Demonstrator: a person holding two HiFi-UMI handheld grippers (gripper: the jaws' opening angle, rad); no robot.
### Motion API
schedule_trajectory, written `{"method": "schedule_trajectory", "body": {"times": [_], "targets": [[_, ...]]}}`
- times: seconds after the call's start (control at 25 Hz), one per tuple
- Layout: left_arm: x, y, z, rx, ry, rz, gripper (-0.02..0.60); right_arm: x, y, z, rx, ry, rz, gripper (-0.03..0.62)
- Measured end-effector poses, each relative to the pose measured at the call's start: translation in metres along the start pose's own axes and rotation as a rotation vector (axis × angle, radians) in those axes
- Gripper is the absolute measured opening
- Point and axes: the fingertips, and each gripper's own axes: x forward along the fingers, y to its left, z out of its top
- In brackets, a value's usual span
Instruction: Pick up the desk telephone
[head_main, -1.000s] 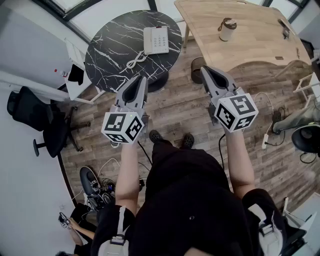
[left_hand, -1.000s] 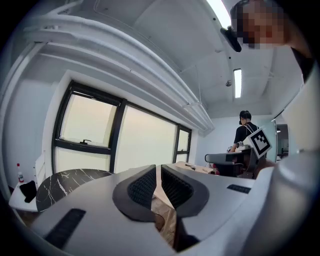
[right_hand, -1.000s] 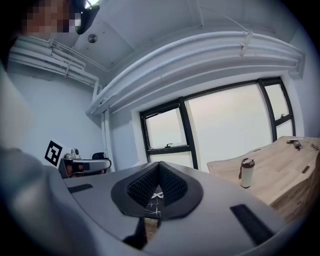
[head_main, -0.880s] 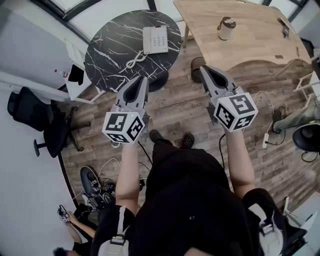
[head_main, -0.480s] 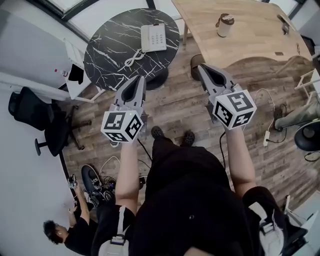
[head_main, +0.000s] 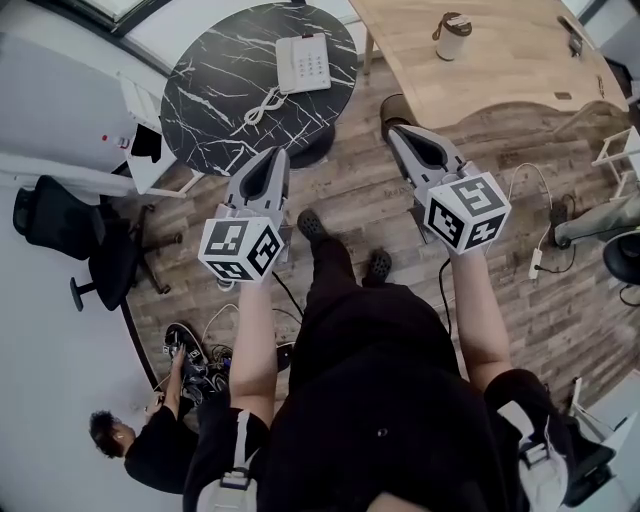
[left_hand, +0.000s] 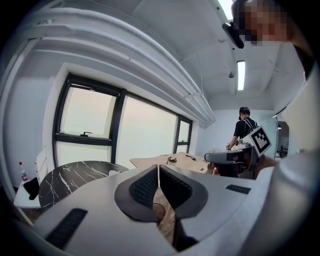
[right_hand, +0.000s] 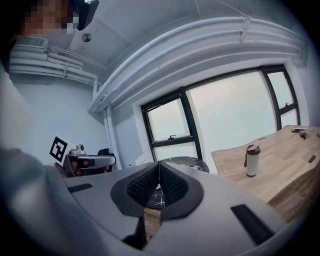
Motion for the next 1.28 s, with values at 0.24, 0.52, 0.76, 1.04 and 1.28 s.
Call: {"method": "schedule_trajectory", "body": {"times": [0.24, 0.52, 0.76, 1.04, 1.28], "targets": [[0.021, 0.03, -0.007, -0.021, 0.03, -0.031, 0.023, 0.032, -0.01, -0.002, 0.032, 0.011, -0.031, 0.031], [0.063, 0.083, 0.001, -0.054, 0.039, -0.066, 0.017, 0.09, -0.026, 0.009, 0.03, 0.048, -0.072, 0.031], [0.099, 0.139, 0.016, -0.071, 0.04, -0.094, 0.018, 0.148, -0.036, 0.022, 0.034, 0.075, -0.106, 0.031], [0.123, 0.2, 0.02, -0.082, 0.07, -0.133, 0.018, 0.208, -0.036, 0.027, 0.044, 0.09, -0.154, 0.032], [0.14, 0.236, 0.012, -0.091, 0.095, -0.187, 0.02, 0.243, -0.035, 0.022, 0.06, 0.106, -0.21, 0.032]]}}
